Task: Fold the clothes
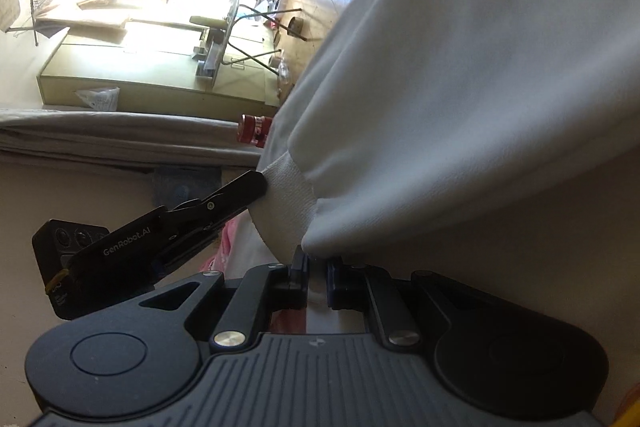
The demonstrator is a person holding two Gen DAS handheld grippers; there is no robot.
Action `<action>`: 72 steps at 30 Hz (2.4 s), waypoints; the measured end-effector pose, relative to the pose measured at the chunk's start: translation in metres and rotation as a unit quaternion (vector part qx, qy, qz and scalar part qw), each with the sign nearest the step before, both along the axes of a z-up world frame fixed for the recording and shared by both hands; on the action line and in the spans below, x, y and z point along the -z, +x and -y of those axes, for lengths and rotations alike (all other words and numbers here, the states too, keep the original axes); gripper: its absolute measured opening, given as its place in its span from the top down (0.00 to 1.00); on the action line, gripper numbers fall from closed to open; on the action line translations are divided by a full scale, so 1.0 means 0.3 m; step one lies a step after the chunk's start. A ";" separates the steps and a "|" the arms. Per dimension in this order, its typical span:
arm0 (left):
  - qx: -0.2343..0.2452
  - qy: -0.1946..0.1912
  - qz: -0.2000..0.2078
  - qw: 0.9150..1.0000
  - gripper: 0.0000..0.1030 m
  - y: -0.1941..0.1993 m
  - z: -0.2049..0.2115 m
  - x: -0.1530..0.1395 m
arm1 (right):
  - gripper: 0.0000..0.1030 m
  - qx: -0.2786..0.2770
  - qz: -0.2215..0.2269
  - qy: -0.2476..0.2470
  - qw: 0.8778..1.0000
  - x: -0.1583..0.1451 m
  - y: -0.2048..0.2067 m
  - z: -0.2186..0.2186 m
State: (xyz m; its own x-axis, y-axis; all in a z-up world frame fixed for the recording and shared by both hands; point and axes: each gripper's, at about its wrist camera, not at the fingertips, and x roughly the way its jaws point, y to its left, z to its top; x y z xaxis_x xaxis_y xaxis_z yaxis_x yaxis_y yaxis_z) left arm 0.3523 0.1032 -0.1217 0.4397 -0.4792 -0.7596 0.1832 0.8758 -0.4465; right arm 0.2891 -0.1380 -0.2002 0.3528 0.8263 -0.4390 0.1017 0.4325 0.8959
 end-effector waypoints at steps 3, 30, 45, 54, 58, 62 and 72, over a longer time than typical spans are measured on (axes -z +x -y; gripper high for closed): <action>-0.002 0.002 0.001 1.000 0.98 0.002 -0.010 -0.005 | 0.91 -0.004 0.001 0.005 1.000 -0.003 -0.006 -0.009; 0.199 0.156 0.098 0.963 0.72 -0.209 0.272 -0.050 | 0.81 -0.024 0.166 -0.194 0.967 -0.261 -0.294 0.211; 0.129 0.158 0.028 0.979 0.72 -0.129 0.335 0.011 | 0.87 0.039 0.235 -0.572 0.785 -0.264 -0.278 0.608; 0.113 0.157 0.012 0.981 0.72 -0.160 0.319 0.019 | 0.87 0.033 0.230 -0.542 0.808 -0.316 -0.174 0.697; 0.112 0.157 0.009 0.981 0.72 -0.160 0.319 0.017 | 0.87 0.009 0.234 -0.526 0.818 -0.332 -0.078 0.695; 0.107 0.145 0.006 0.984 0.72 -0.162 0.307 0.021 | 0.87 -0.043 0.230 -0.539 0.809 -0.365 -0.095 0.688; 0.111 0.148 0.014 0.983 0.72 -0.163 0.314 0.027 | 0.86 -0.018 0.182 -0.526 0.831 -0.399 -0.363 0.712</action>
State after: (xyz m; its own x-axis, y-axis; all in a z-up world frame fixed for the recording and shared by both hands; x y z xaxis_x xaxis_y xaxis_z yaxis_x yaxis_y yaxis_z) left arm 0.3033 0.0088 -0.1299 0.3713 -0.3259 -0.8694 0.3930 0.9035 -0.1709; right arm 0.1800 -0.3518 -0.0805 0.6039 0.0657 -0.7944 -0.1222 0.9924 -0.0108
